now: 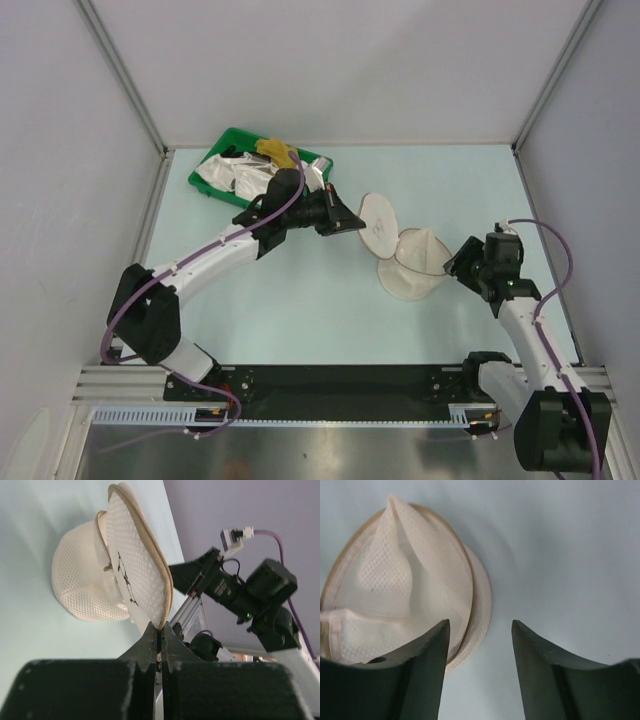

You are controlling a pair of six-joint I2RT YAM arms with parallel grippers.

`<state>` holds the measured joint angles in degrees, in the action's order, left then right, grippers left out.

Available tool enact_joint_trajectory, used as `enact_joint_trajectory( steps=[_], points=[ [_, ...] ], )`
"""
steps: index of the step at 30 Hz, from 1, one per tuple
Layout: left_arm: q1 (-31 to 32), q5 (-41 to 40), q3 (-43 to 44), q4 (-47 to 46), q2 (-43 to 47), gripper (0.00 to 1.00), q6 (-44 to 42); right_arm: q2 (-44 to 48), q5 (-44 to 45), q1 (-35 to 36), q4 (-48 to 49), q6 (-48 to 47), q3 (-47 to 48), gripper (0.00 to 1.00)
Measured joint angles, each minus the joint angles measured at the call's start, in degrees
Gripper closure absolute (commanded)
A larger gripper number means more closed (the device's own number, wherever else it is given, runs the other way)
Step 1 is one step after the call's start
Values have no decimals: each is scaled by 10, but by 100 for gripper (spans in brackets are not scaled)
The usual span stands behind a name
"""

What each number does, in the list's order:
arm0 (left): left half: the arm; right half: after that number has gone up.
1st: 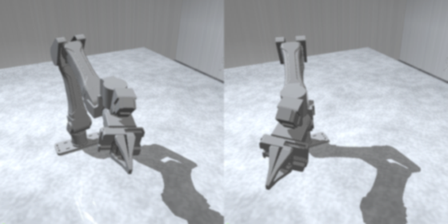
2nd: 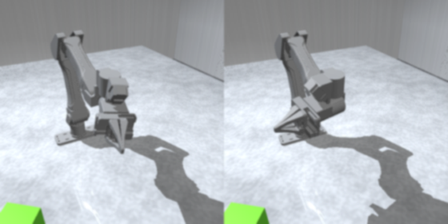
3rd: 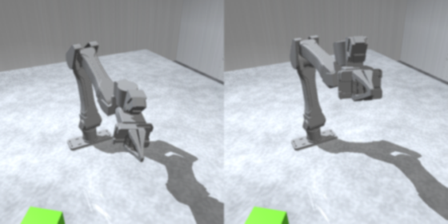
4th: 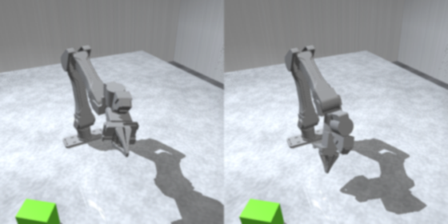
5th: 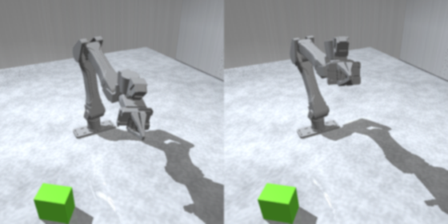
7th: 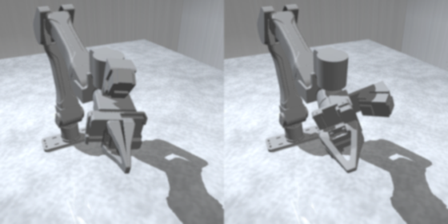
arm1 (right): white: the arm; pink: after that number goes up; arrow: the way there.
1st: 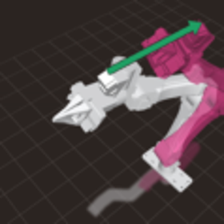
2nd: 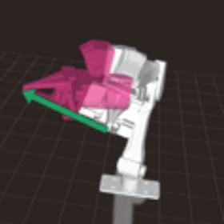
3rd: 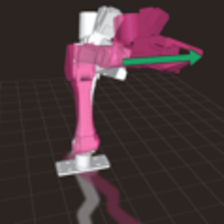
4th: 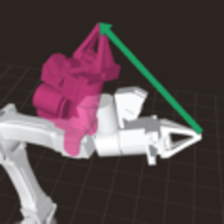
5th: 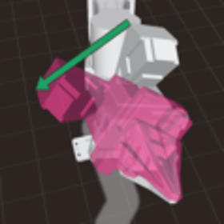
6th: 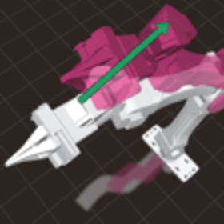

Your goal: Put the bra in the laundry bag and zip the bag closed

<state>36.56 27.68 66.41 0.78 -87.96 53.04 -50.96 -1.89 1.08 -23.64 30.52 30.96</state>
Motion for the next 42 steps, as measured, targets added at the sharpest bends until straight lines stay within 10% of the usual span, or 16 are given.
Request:
enact_joint_trajectory(
  steps=[7, 22, 42],
  points=[
    [0, 24, -22, -1, 5, 100, -29, -141, -108, -105, 56, -41, 56, 44],
    [0, 32, -33, 2, 20, 100, -49, -270, -211, -93, 177, -98, 98, 80],
    [3, 31, -32, 30, 43, 100, -56, -331, -178, -56, 170, -143, 144, 62]
  ],
)
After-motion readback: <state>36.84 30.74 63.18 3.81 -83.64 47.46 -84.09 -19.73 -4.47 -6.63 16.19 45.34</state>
